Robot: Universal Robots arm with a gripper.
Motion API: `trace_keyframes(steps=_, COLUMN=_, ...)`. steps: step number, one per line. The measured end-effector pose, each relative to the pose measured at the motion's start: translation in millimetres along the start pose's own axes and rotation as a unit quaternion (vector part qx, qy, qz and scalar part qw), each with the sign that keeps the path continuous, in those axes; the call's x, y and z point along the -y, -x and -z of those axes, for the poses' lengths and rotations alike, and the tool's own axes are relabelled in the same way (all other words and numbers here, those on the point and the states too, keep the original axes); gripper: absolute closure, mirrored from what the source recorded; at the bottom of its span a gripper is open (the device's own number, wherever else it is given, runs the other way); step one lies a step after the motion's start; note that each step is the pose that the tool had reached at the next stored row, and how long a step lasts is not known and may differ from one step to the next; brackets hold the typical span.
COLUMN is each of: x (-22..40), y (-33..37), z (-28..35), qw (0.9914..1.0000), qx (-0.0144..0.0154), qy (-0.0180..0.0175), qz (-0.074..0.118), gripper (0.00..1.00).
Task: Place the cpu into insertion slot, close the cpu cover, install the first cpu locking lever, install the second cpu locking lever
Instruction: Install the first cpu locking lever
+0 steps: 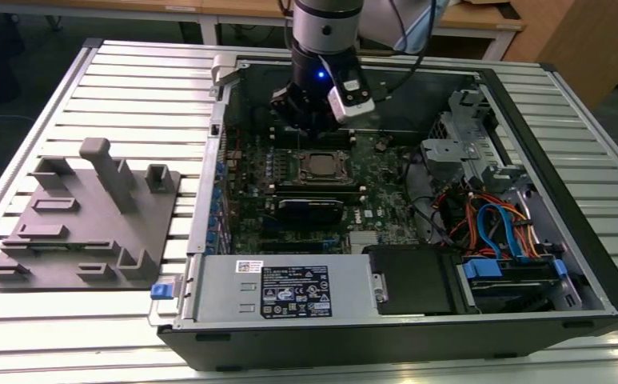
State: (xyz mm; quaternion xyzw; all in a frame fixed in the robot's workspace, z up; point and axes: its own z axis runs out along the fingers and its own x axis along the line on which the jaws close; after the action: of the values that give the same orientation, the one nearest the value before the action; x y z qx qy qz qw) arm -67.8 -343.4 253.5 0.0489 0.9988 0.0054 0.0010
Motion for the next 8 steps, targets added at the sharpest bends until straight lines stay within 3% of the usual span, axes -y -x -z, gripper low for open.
trace_keyframes(steps=8, x=0.3, y=-3.3, z=0.0, qw=1.0, qx=0.0, qy=0.0001, qz=0.0, gripper=0.9)
